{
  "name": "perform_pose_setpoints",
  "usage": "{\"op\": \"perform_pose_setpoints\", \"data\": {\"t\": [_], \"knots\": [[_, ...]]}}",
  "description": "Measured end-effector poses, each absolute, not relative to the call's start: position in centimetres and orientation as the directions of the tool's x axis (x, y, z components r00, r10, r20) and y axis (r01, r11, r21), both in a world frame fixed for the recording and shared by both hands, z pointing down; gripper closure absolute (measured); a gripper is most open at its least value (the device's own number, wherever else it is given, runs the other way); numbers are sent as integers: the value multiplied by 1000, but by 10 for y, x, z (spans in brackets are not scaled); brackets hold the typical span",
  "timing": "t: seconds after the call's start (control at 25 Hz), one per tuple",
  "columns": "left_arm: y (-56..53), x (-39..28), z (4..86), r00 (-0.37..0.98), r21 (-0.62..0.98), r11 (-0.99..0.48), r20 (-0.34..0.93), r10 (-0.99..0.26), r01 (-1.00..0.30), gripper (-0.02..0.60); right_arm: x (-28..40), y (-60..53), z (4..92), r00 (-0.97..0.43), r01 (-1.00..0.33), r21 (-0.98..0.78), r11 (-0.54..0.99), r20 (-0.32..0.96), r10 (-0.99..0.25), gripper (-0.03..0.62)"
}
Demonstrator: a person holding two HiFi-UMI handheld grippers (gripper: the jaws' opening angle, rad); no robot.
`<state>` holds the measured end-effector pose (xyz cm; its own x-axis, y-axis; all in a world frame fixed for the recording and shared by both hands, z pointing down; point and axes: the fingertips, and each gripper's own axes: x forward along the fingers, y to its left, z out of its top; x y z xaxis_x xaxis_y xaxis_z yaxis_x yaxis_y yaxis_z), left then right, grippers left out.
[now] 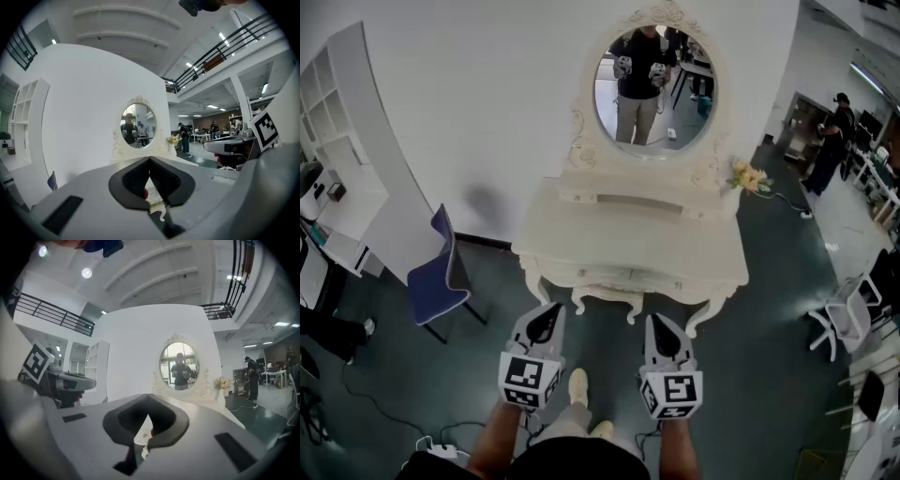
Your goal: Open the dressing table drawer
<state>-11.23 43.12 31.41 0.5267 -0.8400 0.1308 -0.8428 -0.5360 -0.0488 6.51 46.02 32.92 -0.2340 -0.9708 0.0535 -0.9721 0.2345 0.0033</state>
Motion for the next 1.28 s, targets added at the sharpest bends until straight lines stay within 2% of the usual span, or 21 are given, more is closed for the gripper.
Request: {"op": "perform_pose_setpoints", "data": {"t": [0.52,1.28], "knots": [[372,-108,330,512,-37,-524,166,-843,-851,578,65,398,345,-254,-967,8,255,75,-964,595],[210,-126,318,520,-60,-533,151,-841,-844,579,40,231,328,-252,-967,25,254,57,-966,595]]}}
